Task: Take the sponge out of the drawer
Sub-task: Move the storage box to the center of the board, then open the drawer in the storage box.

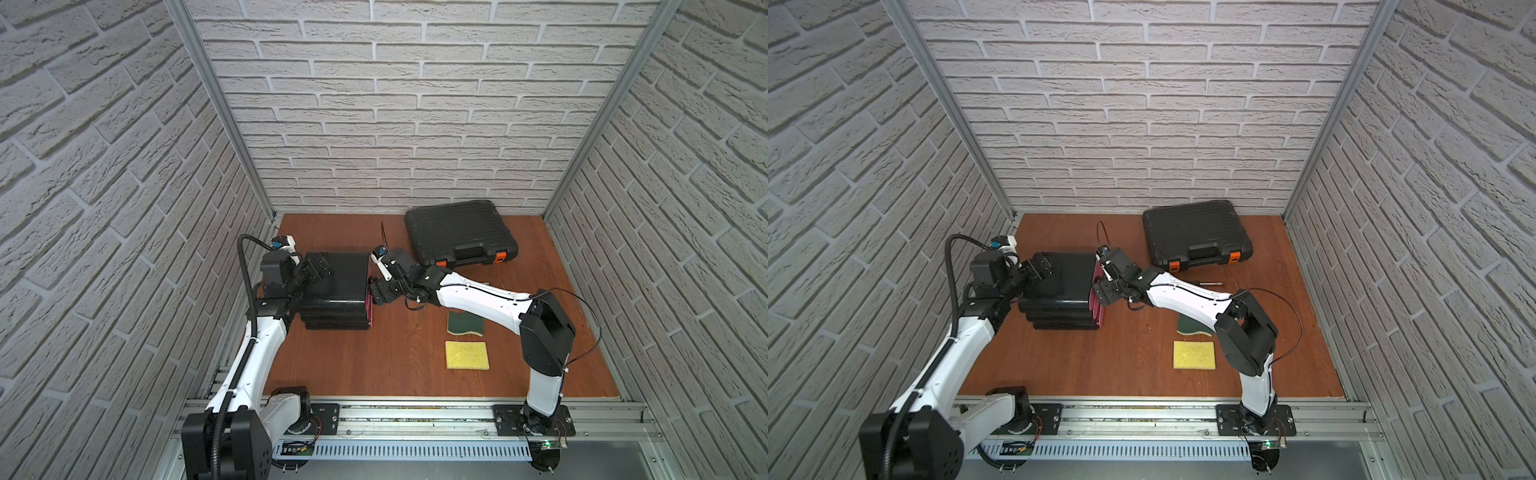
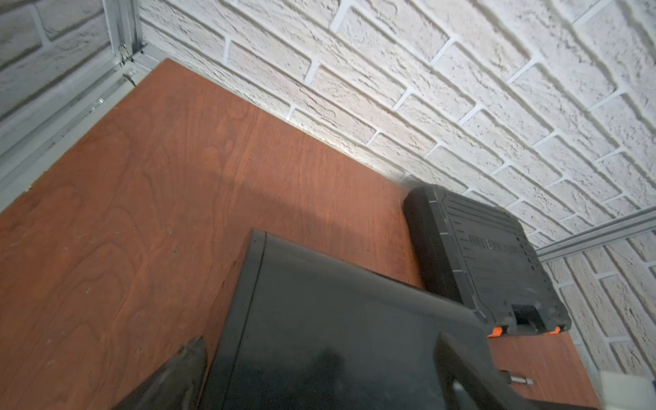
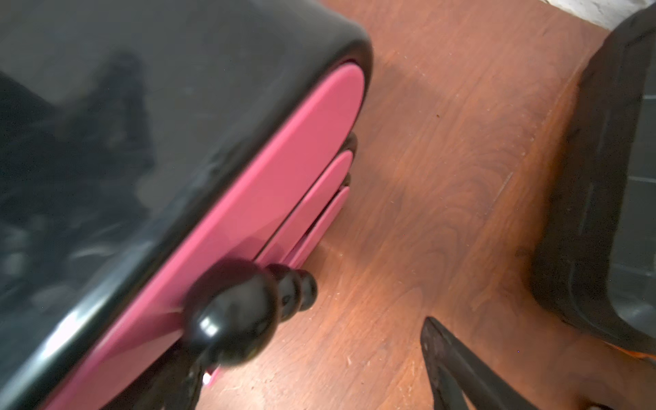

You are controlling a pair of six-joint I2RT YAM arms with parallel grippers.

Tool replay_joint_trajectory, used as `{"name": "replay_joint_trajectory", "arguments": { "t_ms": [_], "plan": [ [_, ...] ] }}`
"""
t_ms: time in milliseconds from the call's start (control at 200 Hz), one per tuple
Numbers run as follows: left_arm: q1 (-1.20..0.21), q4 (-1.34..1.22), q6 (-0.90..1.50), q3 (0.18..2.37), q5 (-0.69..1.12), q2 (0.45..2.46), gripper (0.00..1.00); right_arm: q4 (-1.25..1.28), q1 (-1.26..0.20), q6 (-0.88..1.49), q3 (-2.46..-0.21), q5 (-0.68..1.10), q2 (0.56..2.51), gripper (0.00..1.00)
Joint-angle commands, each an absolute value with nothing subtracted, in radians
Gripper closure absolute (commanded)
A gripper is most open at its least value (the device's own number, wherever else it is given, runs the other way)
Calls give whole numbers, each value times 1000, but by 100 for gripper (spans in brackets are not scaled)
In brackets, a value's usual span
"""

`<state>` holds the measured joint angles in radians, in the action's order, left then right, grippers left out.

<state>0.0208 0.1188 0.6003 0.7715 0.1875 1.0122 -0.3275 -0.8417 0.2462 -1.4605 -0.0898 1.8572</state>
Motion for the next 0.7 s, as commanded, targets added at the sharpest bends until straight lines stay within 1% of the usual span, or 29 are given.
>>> {"name": "replay_joint_trajectory", "arguments": {
  "t_ms": [0, 110, 210, 335, 425, 520, 695],
  "plan": [
    [13, 164, 586, 847, 112, 936, 2, -187, -847, 242, -1402, -24, 1726, 8],
    [14, 205, 586, 882, 98, 897, 2, -171, -835, 252, -1337, -4, 1665, 10],
    [0, 211, 623, 889, 185, 862, 2, -152, -807, 282, -1282, 54, 1623, 13],
    [-64, 111, 675, 848, 376, 833, 2, -76, -756, 323, -1215, 206, 1612, 19],
    [-124, 49, 695, 824, 483, 847, 2, 55, -709, 357, -1151, 375, 1626, 24],
    [-169, 29, 696, 805, 497, 861, 2, 169, -681, 375, -1106, 489, 1661, 28],
    [-186, -15, 717, 752, 500, 902, 2, 205, -678, 364, -1121, 528, 1743, 35]
  ]
}}
